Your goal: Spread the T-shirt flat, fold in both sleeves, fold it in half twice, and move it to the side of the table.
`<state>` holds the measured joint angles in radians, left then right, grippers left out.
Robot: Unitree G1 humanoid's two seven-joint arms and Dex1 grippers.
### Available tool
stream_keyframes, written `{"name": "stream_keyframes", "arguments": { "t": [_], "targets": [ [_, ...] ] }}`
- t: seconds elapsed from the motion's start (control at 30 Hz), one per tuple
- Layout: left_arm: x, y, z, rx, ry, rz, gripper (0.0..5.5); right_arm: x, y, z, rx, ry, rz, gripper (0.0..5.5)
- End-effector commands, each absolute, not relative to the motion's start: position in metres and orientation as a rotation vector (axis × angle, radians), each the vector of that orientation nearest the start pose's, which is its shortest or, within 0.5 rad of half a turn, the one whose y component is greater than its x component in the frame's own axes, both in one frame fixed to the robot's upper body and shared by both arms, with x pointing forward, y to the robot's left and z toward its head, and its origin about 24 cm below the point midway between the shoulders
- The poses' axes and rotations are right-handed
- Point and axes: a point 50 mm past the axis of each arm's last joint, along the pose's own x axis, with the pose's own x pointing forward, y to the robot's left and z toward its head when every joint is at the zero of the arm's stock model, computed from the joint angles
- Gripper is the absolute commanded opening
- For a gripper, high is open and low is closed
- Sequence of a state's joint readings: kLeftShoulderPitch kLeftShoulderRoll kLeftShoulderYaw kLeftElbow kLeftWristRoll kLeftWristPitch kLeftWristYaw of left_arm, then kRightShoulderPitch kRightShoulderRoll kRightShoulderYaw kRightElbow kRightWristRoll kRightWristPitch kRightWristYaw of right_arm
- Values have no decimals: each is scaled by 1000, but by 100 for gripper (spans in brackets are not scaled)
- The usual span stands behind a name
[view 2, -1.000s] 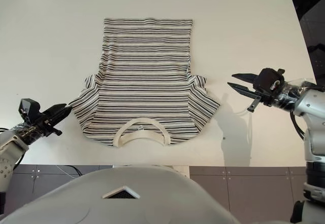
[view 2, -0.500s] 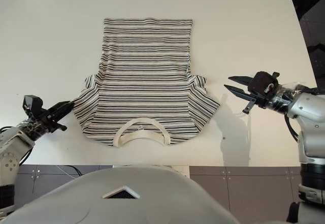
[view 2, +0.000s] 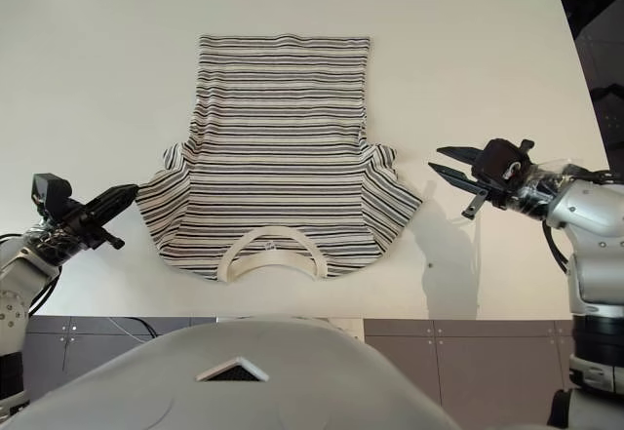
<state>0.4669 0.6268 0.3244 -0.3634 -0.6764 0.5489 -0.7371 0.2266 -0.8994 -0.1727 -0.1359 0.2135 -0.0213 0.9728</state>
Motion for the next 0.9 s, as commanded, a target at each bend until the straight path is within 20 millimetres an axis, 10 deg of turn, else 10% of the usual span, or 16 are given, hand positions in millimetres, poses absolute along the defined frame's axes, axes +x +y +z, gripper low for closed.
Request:
{"name": "stream_keyframes", "arguments": {
  "t": [0.03, 0.4, 0.63, 0.9],
  "targets": [
    [147, 248, 70, -119, 467, -667, 12, 197, -275, 97, -650, 327, 880, 101],
    [158, 185, 63, 184, 412, -968, 12, 208, -266, 94, -655, 311, 918, 101],
    [156, 180, 30, 437, 504, -1065, 32, 217, -262, 95, -669, 299, 945, 101],
    [173, 172, 82, 237, 219, -1064, 108, 197, -267, 82, -562, 345, 853, 101]
  ]
}}
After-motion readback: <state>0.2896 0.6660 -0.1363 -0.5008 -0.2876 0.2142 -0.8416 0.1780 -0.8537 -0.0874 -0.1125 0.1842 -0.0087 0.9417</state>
